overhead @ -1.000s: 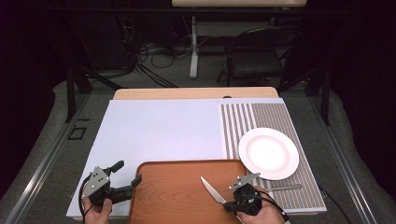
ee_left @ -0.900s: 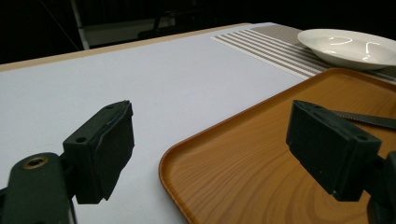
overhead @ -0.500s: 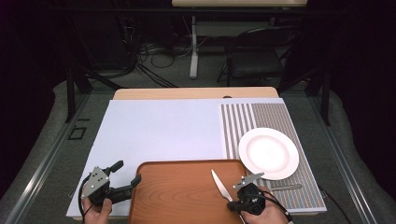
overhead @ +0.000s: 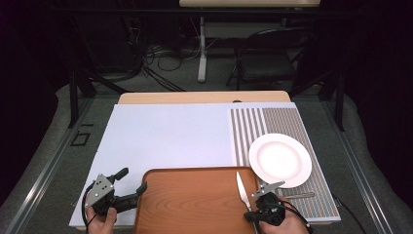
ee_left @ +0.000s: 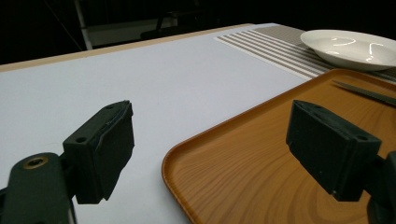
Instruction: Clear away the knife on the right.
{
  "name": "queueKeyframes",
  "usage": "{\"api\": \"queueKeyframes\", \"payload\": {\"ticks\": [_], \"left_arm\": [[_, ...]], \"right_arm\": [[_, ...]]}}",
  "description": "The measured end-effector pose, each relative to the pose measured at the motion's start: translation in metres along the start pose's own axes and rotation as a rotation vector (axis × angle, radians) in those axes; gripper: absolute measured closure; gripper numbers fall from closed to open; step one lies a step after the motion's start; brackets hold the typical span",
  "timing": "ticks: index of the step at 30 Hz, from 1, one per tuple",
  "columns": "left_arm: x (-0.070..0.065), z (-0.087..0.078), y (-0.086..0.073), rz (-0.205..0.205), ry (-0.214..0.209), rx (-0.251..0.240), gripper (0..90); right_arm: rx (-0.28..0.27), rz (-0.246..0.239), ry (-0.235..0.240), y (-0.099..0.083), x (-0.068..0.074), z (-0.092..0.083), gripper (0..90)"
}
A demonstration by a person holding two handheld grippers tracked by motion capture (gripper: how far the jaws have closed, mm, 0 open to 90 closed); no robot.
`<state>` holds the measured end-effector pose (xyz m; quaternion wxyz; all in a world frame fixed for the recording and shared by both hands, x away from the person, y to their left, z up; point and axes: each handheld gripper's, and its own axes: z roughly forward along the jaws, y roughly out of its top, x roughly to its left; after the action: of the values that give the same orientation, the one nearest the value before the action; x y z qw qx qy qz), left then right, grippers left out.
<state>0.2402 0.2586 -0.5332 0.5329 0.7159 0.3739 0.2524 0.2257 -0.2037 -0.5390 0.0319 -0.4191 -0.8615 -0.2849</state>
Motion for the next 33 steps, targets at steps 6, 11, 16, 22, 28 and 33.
{"api": "queueKeyframes", "payload": {"ticks": [6, 11, 16, 22, 28, 33], "left_arm": [[0.000, 0.000, 0.000, -0.002, 0.003, 0.001, 15.3], [-0.001, 0.000, 0.000, -0.003, 0.008, 0.002, 15.3], [-0.001, -0.001, 0.000, -0.005, 0.010, 0.001, 15.3], [-0.001, -0.002, 0.000, -0.004, 0.011, 0.002, 15.3], [-0.001, -0.003, 0.001, -0.003, 0.013, -0.003, 15.3], [-0.001, -0.004, 0.001, 0.000, 0.011, -0.006, 15.3]], "right_arm": [[0.003, 0.023, -0.005, -0.005, -0.006, -0.005, 90.0], [0.001, 0.029, -0.006, -0.006, -0.008, -0.007, 90.0], [-0.034, 0.019, 0.016, -0.005, -0.008, -0.012, 90.0], [-0.085, -0.030, 0.011, -0.002, -0.008, -0.019, 89.1], [-0.130, -0.081, -0.017, -0.001, -0.012, -0.025, 82.0], [-0.195, -0.180, -0.069, 0.001, -0.015, -0.032, 69.9]]}}
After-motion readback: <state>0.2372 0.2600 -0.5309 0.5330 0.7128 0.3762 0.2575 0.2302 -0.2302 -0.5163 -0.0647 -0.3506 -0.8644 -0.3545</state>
